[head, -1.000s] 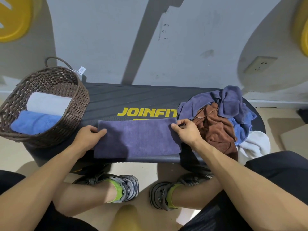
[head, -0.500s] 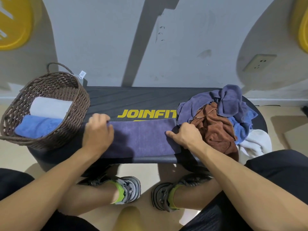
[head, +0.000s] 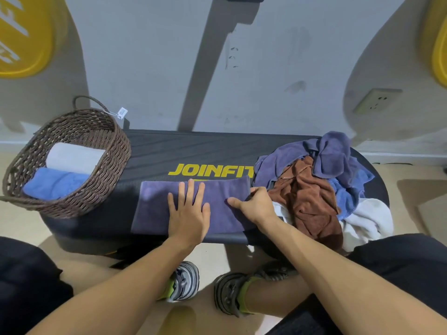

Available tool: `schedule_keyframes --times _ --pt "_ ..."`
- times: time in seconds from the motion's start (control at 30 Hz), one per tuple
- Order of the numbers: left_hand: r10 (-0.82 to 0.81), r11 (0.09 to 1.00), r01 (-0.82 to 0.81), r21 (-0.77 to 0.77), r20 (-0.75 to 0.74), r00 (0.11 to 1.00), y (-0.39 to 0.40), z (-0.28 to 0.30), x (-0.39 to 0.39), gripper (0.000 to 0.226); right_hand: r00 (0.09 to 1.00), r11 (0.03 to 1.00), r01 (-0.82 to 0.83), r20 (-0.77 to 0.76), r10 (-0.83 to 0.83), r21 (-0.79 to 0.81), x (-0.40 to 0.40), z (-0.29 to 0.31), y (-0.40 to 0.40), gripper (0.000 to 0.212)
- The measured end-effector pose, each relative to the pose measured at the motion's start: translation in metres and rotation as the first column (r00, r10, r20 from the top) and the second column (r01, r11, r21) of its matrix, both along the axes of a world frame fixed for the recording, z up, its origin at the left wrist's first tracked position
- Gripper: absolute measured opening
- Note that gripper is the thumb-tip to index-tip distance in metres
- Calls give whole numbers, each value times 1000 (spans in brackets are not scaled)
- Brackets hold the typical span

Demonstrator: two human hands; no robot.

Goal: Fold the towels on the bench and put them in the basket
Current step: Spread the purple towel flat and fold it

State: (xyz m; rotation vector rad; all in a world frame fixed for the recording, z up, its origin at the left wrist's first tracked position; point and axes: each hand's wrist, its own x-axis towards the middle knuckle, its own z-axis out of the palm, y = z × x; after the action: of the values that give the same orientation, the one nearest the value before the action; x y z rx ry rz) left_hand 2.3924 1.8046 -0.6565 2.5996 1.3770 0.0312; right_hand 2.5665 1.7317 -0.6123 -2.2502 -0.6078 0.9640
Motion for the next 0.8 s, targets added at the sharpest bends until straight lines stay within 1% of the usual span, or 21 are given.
schedule_keyframes --times 0.07,0.1,0.13,0.2,0.3,0.37,0.47,0.53,0.6,0.67,0.7,0.73,0.77,0.8 --pt "11 1000 -11 -13 -20 1000 -1 -1 0 63 997 998 55 -50 -55 12 0 0 1 37" --pt "15 1000 -15 -15 -21 1000 -2 -2 0 63 996 996 76 -49 -74 37 1 1 1 32" --pt "18 1000 -19 -15 -18 1000 -2 -1 1 63 997 994 82 -20 -80 70 2 3 2 28" --pt "31 999 -31 -14 8 999 -6 -1 1 62 996 994 20 85 -29 104 5 8 2 28" --pt "61 998 -60 -30 29 998 -11 0 6 60 974 992 -120 200 110 40 12 19 4 31" --pt "55 998 -55 -14 46 997 -18 1 11 59 952 985 -171 258 165 0 23 27 2 32" --pt "-3 999 1 45 46 999 -25 1 16 58 919 983 -170 348 186 -75 48 37 -5 33" --pt "-13 998 12 60 19 1000 -27 -1 17 60 905 977 -161 373 203 -140 57 37 -10 31" --pt "0 1000 1 31 -32 999 -29 1 19 61 902 973 -153 379 208 -172 54 34 -11 29" --pt "-13 1000 10 -23 -116 993 -28 6 21 62 887 975 -152 412 208 -163 48 36 -8 29" --pt "-17 998 9 -67 -133 991 -25 9 22 63 876 975 -162 433 212 -149 46 40 -6 29" --pt "-1 994 -10 -113 -98 995 -21 14 22 64 868 975 -179 445 219 -131 45 45 -4 28" --pt "44 986 -43 -162 1 999 -19 20 22 64 866 973 -203 444 230 -109 44 50 -1 28" --pt "104 976 -69 -208 163 981 -17 29 22 61 870 970 -228 430 242 -85 42 56 2 29"
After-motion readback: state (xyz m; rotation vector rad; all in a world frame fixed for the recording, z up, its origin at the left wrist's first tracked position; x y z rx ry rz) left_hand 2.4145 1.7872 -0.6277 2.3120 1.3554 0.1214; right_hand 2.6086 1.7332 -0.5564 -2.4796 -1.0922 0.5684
